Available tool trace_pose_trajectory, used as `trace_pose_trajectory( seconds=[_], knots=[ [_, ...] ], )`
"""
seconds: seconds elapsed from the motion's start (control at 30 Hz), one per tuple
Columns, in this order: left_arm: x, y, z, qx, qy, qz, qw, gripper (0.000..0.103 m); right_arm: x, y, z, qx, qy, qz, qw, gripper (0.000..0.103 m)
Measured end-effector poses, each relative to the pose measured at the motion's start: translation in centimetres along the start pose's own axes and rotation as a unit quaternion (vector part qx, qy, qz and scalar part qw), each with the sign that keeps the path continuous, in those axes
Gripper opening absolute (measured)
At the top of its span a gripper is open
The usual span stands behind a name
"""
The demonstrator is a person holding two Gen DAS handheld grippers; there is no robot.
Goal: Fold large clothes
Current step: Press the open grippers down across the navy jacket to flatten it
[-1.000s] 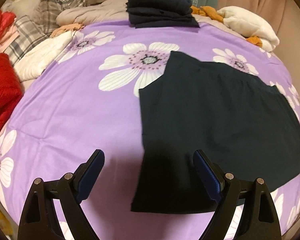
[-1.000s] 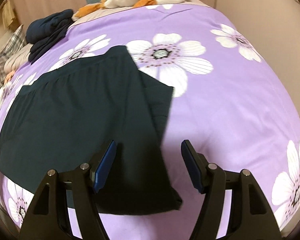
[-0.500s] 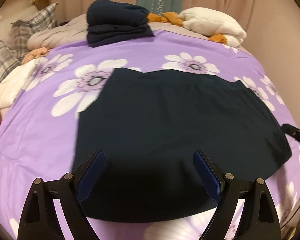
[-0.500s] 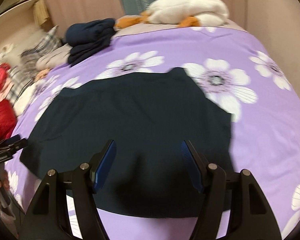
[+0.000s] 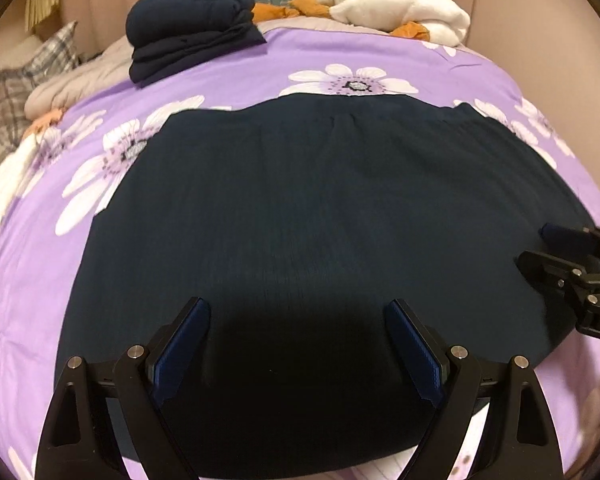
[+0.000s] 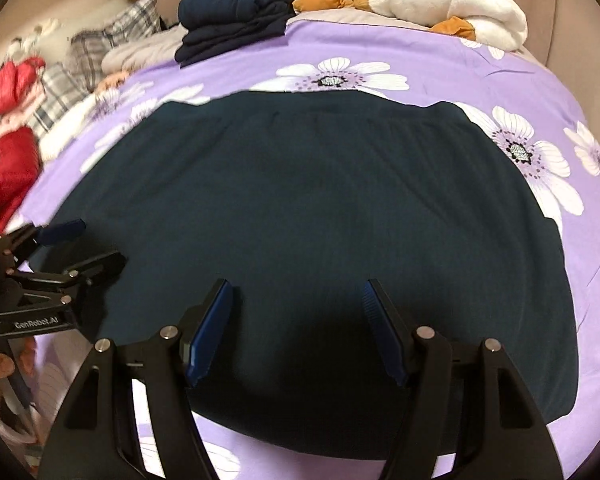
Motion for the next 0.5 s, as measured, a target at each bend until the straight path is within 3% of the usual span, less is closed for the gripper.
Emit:
trace_pose_trajectory(
  seconds=[0.5],
  knots=[
    [0.2,0.2,0.3,-0.007,-0.01,0.002,0.9999,0.09,0.9,-2.4,1.2,-0.016,-0.011,0.014,1.0,0.067]
  ],
)
Point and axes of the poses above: each gripper's, at about its wrist camera, not at the fingertips, and x roughly against the way its jaws point, y to its left, z to its underside, the point moved 2 cm from there along -x, roughly the way its jaws point, and after that the axes turned 8 degrees about -y, right-handed, at the moved point
